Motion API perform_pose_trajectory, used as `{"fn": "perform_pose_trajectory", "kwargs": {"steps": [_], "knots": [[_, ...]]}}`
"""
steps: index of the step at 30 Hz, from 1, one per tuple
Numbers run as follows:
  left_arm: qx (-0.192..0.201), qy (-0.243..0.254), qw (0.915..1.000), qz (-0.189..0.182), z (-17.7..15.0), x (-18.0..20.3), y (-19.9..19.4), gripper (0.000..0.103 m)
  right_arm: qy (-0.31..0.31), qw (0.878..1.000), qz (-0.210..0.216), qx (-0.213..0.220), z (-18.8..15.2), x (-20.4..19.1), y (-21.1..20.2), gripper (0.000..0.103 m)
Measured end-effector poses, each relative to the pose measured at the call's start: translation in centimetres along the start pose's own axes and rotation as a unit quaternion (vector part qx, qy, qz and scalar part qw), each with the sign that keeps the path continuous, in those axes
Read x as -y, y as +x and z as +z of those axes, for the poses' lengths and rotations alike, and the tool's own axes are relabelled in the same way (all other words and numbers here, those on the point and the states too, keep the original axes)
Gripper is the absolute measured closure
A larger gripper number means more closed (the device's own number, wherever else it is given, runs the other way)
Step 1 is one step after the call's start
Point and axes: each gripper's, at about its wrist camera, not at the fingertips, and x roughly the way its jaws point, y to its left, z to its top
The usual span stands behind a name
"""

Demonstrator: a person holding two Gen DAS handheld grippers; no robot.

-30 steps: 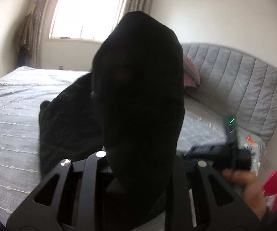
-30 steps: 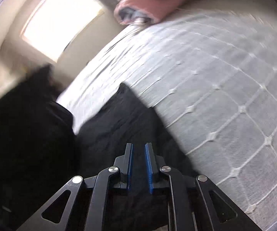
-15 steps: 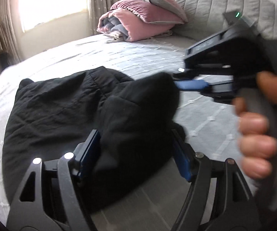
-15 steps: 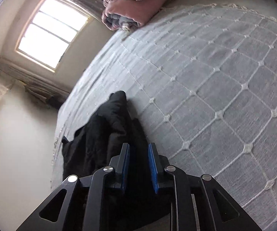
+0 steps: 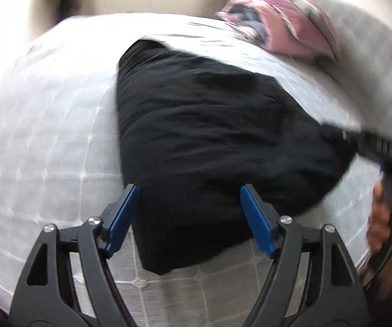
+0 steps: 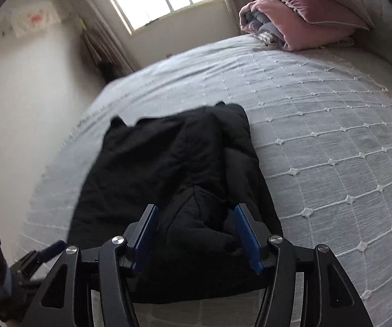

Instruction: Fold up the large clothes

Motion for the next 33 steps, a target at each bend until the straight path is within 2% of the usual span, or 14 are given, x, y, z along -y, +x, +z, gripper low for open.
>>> {"fn": "perform_pose_trajectory", "kwargs": {"steps": [1,2,3,6,8,11,13,18,23,27,33], "knots": [[0.009,-0.014,0.9998,-0.006,-0.3,-0.4,0.0,0.026,-0.008,1.0,-0.011,-0.005,-0.2,-0.3,0.4,0.049],[0.015,-0.02,0.9997,-0.006,-0.5,-0.7,-0.1,0.026,-0.024,0.999,-0.025,-0.008,-0.5,-0.7,0.7,0.064],[0.019,-0.02,0.9996,-0.006,-0.7,-0.6,-0.1,0.026,-0.035,0.999,-0.031,-0.01,-0.6,-0.8,0.8,0.069],[0.021,-0.012,0.9997,0.006,-0.6,0.1,0.5,0.026,-0.061,0.997,-0.044,-0.006,-1.0,-0.9,1.2,0.077],[0.021,-0.005,0.9997,0.008,-0.6,0.5,0.3,0.026,-0.062,0.997,-0.049,0.018,-0.8,-1.1,0.5,0.08],[0.031,-0.004,0.9995,-0.002,-0.1,0.3,0.0,0.026,-0.069,0.994,-0.042,0.075,-0.3,-2.1,-1.8,0.081],[0.032,0.003,0.9995,-0.004,0.2,0.3,0.1,0.026,-0.066,0.994,-0.035,0.085,-0.1,-2.0,-2.3,0.081],[0.015,0.008,0.9998,-0.013,0.2,0.1,1.1,0.026,-0.019,0.998,-0.045,0.036,-0.1,0.8,0.0,0.081],[0.013,0.017,0.9996,-0.017,0.1,0.0,1.5,0.025,0.008,0.999,-0.049,0.007,-0.5,2.5,1.3,0.081],[0.005,0.008,0.9995,-0.031,-0.2,-0.5,2.3,0.02,0.04,0.997,-0.059,-0.02,-0.7,4.2,2.7,0.081],[0.005,0.006,0.9994,-0.034,-0.6,-0.6,2.7,0.02,0.041,0.997,-0.068,-0.021,-0.9,4.2,2.5,0.079]]}}
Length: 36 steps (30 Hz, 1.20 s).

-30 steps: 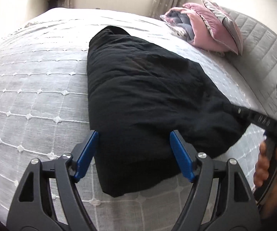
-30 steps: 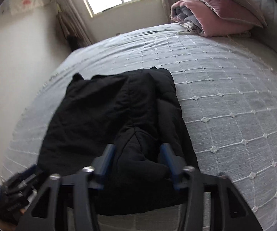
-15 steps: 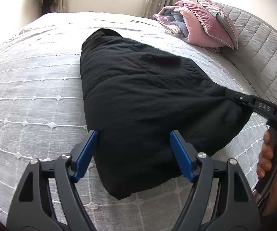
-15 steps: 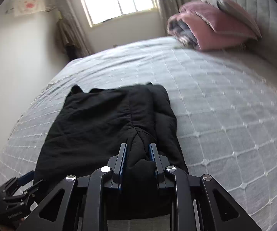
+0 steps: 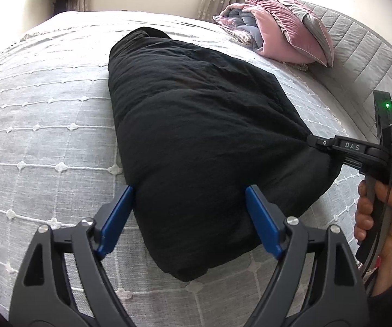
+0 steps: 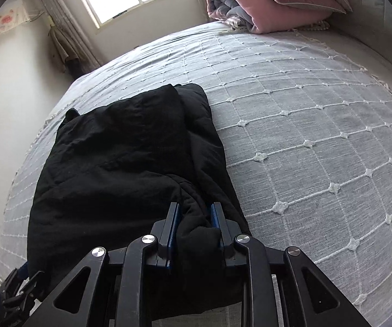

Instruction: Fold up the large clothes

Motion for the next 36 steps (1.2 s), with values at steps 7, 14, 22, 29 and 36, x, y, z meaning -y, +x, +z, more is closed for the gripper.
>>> {"fn": "perform_pose_trajectory", "kwargs": {"steps": [7,14,22,29,36], "knots": [[0.004,-0.003,1.0,-0.001,-0.3,-0.1,0.3,0.019,-0.047,0.989,-0.114,0.079,-0.1,-1.7,-4.0,0.069],[0.014,0.006,0.9999,0.006,-0.5,0.7,0.7,0.016,-0.121,0.989,0.011,0.084,-2.3,-5.2,-7.6,0.074],[0.006,0.0,0.9997,-0.024,-0.5,-0.3,0.2,0.016,-0.118,0.992,-0.032,-0.044,-4.2,-3.6,-1.5,0.092],[0.001,-0.041,0.9979,-0.049,2.8,-3.6,-0.6,0.017,-0.112,0.992,-0.032,-0.049,-4.5,-3.9,-1.1,0.092],[-0.012,-0.012,0.9994,-0.029,9.3,-3.1,2.1,0.03,-0.095,0.994,-0.019,-0.05,-4.0,-3.2,-1.3,0.092]]}}
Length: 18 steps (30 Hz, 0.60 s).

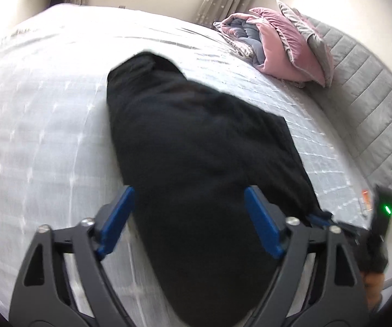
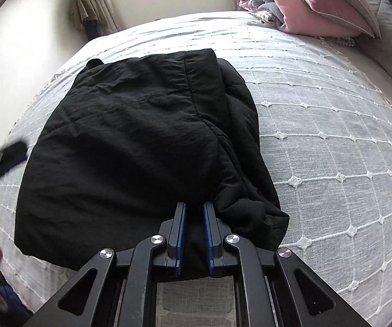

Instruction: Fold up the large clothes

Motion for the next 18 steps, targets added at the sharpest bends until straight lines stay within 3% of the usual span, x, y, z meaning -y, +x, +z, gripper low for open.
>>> {"fn": "perform_pose_trajectory", "kwargs": {"steps": [3,6,9,13,18], "knots": [[-0.019,0.006,0.9997,0.016,3.1,0.6,2.3,0.062,0.001,1.0,0.0,0.0,0.1,0.3,0.0,0.092],[-0.034,-0.032,0.9988,0.017,6.3,-0.4,4.7,0.07,0.001,1.0,0.0,0.002,0.0,0.3,-0.3,0.092],[-0.046,-0.038,0.9976,0.036,7.7,-1.0,7.1,0.092,0.002,1.0,-0.001,0.002,0.2,0.2,-0.1,0.092],[-0.074,-0.044,0.9945,0.06,7.0,-2.0,11.6,0.097,0.005,1.0,0.003,0.001,0.3,0.1,0.0,0.092],[-0.074,-0.087,0.9933,0.02,6.4,-3.6,11.9,0.098,0.003,1.0,-0.003,-0.003,0.4,0.3,0.3,0.092]]}}
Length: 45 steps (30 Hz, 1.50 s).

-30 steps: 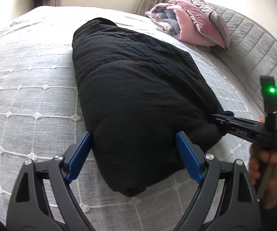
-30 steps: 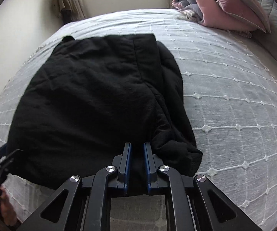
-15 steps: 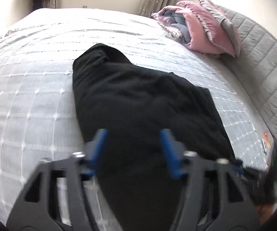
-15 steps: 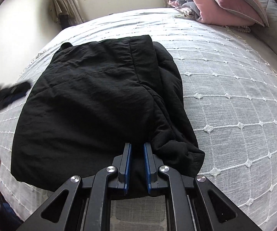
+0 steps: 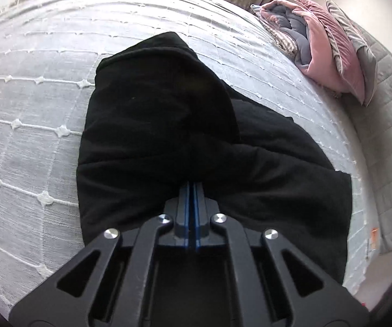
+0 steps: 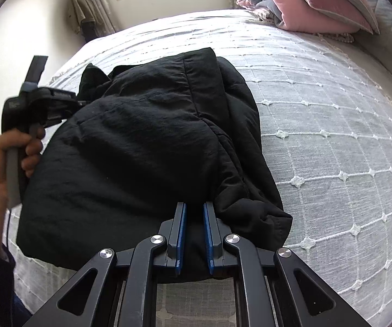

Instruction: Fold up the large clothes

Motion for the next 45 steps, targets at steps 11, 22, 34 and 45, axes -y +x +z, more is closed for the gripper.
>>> {"fn": "perform_pose_trajectory", "kwargs": {"steps": [11,22,34,45], "knots": [[0.021,-0.002,0.9985,0.051,6.4,-0.3,0.3,0.098,0.003,1.0,-0.004,0.001,0.1,-0.6,-0.2,0.092],[0.027,-0.013,0.9965,0.078,5.7,-0.1,2.0,0.098,0.008,1.0,0.002,-0.001,0.2,0.0,0.1,0.092],[0.016,0.106,0.9937,-0.034,-12.6,3.7,-14.3,0.089,0.025,0.999,0.037,-0.006,0.5,1.8,-0.3,0.093],[-0.091,0.167,0.9794,-0.068,-21.7,6.5,-7.9,0.101,0.042,0.997,0.058,-0.003,0.1,3.4,0.2,0.098]]}}
